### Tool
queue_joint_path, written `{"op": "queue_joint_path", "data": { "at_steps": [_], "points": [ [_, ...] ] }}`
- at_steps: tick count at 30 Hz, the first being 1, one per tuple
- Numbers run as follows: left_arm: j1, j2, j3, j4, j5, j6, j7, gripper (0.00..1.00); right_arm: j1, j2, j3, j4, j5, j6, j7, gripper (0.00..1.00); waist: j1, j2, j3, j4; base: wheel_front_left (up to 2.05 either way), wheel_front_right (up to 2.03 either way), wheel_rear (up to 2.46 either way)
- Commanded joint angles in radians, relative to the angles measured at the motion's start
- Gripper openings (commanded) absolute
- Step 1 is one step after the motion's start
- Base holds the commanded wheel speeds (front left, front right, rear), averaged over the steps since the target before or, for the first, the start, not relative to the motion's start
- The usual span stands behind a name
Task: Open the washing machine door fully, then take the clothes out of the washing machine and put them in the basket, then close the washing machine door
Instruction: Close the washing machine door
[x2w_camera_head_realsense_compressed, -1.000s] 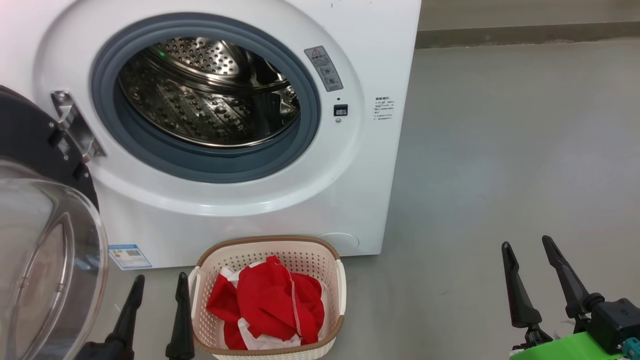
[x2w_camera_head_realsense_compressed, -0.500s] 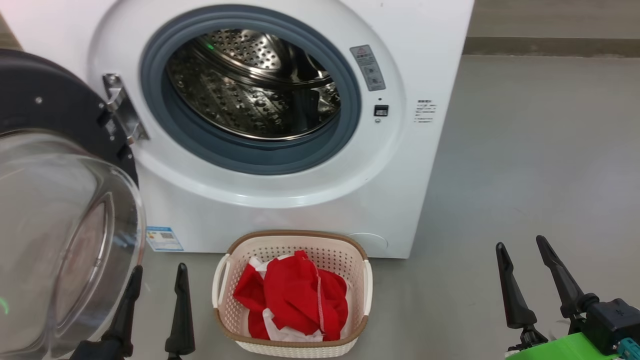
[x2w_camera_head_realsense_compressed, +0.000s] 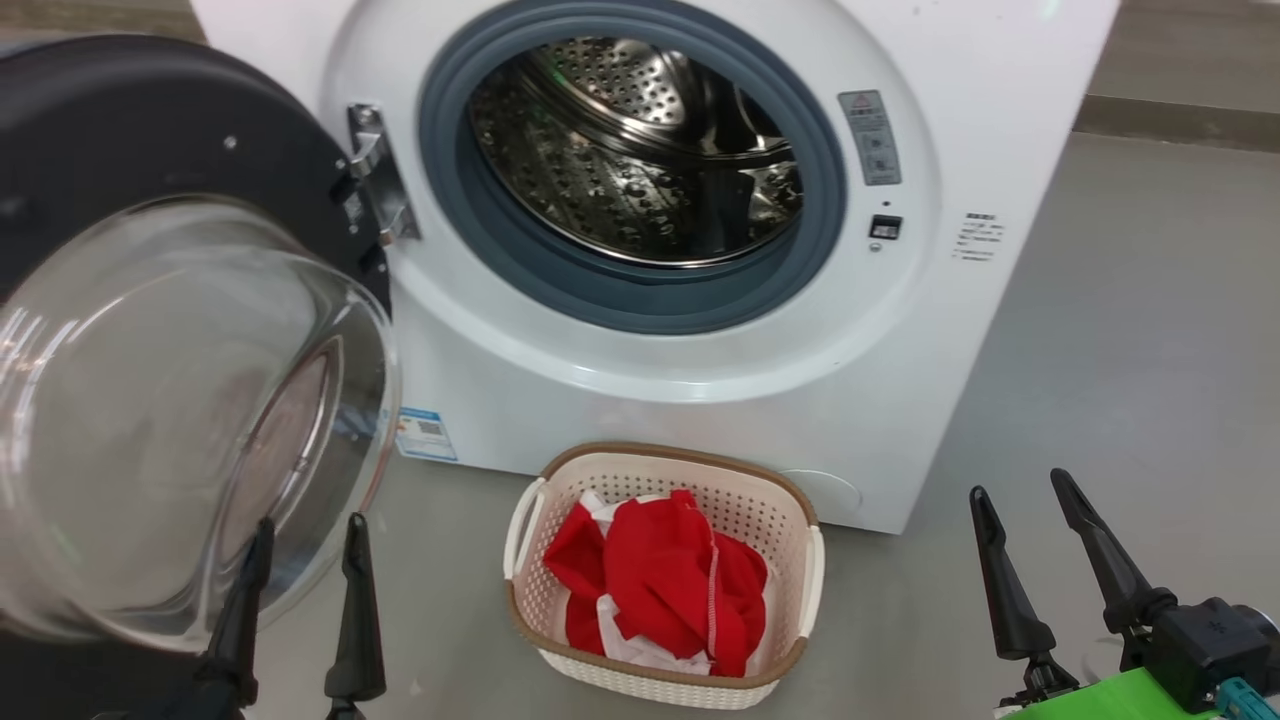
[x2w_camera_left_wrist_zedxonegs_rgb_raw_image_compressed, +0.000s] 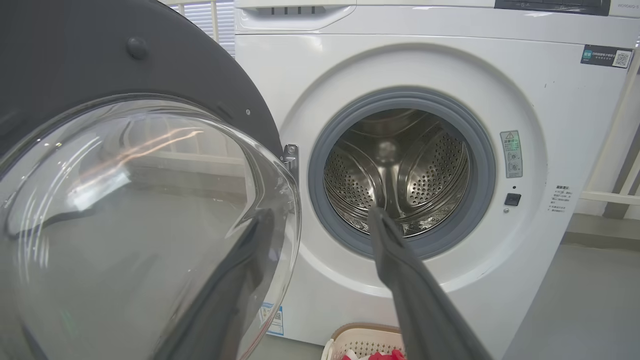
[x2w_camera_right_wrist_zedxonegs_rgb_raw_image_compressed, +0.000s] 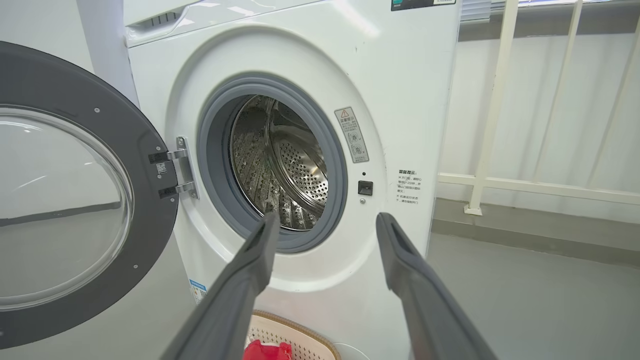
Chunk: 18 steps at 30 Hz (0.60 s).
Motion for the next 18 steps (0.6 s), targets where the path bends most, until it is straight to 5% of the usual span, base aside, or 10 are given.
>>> {"op": "queue_joint_path", "data": {
  "at_steps": [1,18],
  "points": [
    [-0.022,0.012,0.029,-0.034,0.013,0.011,0.005,1.0,-0.022,-0.013,0.025,-0.03,-0.01,0.006,-0.006,1.0,0.0,0.0,0.008,0.045,0.0,0.0,0.0],
    [-0.017,0.018,0.024,-0.068,0.034,0.047,0.016,1.0,-0.04,-0.013,0.053,-0.048,-0.031,0.006,-0.006,1.0,0.0,0.0,0.029,0.181,0.0,0.0,0.0]
  ]
}}
